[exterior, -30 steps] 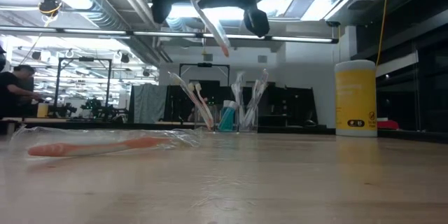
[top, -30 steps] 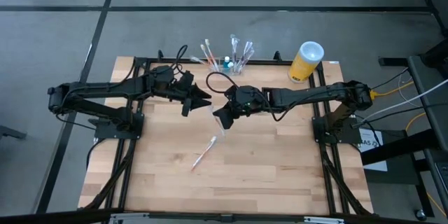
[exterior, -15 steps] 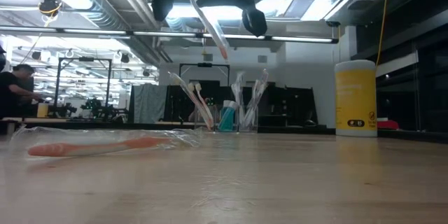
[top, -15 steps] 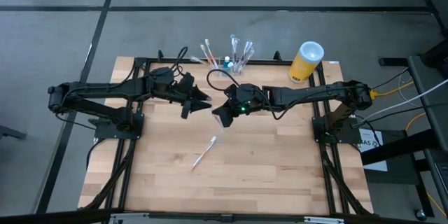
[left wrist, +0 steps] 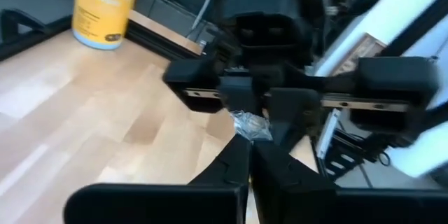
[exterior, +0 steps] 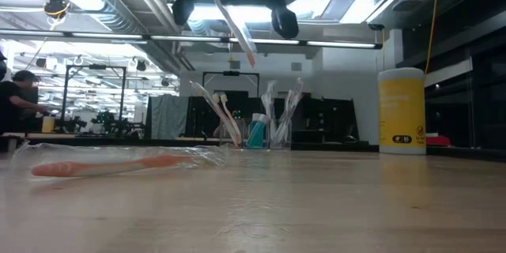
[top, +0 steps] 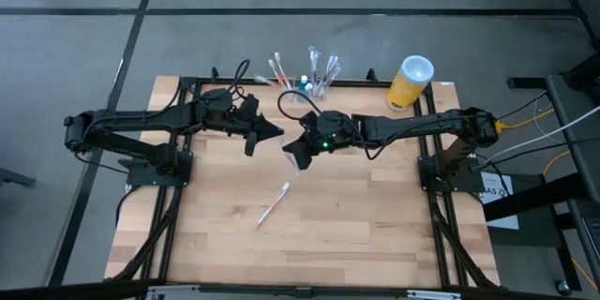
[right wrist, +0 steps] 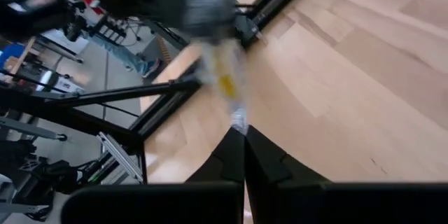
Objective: Pick & Place toothbrushing station
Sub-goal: Put the orange toothbrush into the transparent organizer
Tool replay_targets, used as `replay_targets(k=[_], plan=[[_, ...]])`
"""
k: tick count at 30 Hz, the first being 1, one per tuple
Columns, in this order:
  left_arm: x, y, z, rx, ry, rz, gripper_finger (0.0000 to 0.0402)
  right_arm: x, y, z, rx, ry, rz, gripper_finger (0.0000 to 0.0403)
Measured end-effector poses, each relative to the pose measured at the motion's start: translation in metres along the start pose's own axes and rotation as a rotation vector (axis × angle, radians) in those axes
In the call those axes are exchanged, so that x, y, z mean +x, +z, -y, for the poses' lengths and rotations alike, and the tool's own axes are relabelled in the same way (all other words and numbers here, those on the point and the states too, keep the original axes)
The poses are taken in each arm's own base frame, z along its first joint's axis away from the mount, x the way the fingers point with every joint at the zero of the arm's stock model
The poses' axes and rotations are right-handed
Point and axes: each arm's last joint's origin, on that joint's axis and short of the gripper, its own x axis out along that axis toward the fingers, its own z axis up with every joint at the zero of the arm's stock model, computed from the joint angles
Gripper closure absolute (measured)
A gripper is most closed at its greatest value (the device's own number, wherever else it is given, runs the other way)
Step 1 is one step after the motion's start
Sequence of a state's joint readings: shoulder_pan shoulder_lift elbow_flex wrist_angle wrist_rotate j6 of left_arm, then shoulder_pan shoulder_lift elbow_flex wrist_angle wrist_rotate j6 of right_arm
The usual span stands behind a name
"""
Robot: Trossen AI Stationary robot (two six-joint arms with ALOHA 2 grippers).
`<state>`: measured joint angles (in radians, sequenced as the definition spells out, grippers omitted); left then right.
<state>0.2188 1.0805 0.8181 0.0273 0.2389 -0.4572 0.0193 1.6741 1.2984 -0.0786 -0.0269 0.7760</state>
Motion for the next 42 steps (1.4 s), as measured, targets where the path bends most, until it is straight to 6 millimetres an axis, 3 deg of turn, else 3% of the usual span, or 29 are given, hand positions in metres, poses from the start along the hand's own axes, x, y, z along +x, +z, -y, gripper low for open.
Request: replay_targets(k=[4, 10, 20, 30, 36, 42], plan=[[-0.001, 0.002, -0.005, 0.000, 0.071, 0.035, 0.0399, 0.000, 0.004, -0.003, -0.029, 0.029, 0.042, 0.0389], [-0.006, 0.009, -0.020, 0.003, 0.158, 0.070, 0.0400, -0.010, 0.012, -0.004, -0.038, 0.001, 0.102, 0.0328], [-0.020, 0.029, -0.048, 0.032, 0.260, 0.189, 0.0400, -0.042, 0.033, 0.002, -0.054, -0.141, 0.222, 0.0257], [-0.036, 0.048, -0.093, 0.037, 0.367, 0.298, 0.0400, -0.061, 0.046, 0.007, -0.084, -0.211, 0.296, 0.0253], [-0.030, 0.050, -0.115, 0.017, 0.358, 0.304, 0.0400, -0.061, 0.044, 0.008, -0.088, -0.229, 0.280, 0.0255], [-0.021, 0.055, -0.121, 0.009, 0.325, 0.370, 0.0400, -0.061, 0.043, 0.010, -0.089, -0.241, 0.266, 0.0255]])
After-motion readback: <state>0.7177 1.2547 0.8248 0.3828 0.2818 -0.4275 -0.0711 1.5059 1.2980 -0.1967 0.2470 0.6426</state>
